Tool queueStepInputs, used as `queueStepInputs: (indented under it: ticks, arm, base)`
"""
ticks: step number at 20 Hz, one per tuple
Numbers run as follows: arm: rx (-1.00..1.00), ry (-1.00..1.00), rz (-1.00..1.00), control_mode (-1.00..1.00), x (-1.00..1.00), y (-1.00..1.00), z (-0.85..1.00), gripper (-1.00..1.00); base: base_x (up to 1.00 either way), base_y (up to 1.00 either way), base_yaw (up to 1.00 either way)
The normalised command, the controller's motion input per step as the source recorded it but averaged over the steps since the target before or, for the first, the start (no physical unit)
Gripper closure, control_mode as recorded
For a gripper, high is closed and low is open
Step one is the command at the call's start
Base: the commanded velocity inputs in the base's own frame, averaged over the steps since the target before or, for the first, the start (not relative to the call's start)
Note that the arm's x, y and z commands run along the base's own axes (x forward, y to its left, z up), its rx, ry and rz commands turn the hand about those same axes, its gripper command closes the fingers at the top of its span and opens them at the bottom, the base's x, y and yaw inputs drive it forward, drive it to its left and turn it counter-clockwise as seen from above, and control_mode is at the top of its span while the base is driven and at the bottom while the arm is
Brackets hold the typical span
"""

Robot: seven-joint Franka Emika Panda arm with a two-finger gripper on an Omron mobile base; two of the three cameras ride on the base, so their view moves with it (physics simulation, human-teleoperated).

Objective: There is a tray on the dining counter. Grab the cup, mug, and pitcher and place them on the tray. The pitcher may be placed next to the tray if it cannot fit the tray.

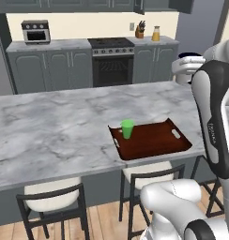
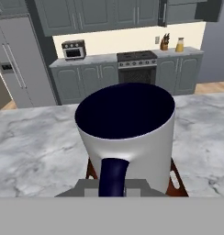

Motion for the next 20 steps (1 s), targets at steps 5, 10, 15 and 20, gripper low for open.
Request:
queueStepInputs:
  ticks: [5, 10, 15, 20]
  arm:
    - [0.0, 0.0, 0.0, 1.0, 0.0, 0.0, 0.0, 1.0]
    - [0.0, 0.0, 0.0, 1.0, 0.0, 0.0, 0.0, 1.0]
    - [0.0, 0.0, 0.0, -1.0, 0.0, 0.0, 0.0, 1.0]
    - [0.01, 0.01, 0.04, -1.0, 0.0, -0.15, -0.02, 1.0]
  base:
    - [0.24, 0.0, 0.0]
    - [0.36, 0.0, 0.0]
    - [0.0, 0.0, 0.0]
    - [0.0, 0.0, 0.0]
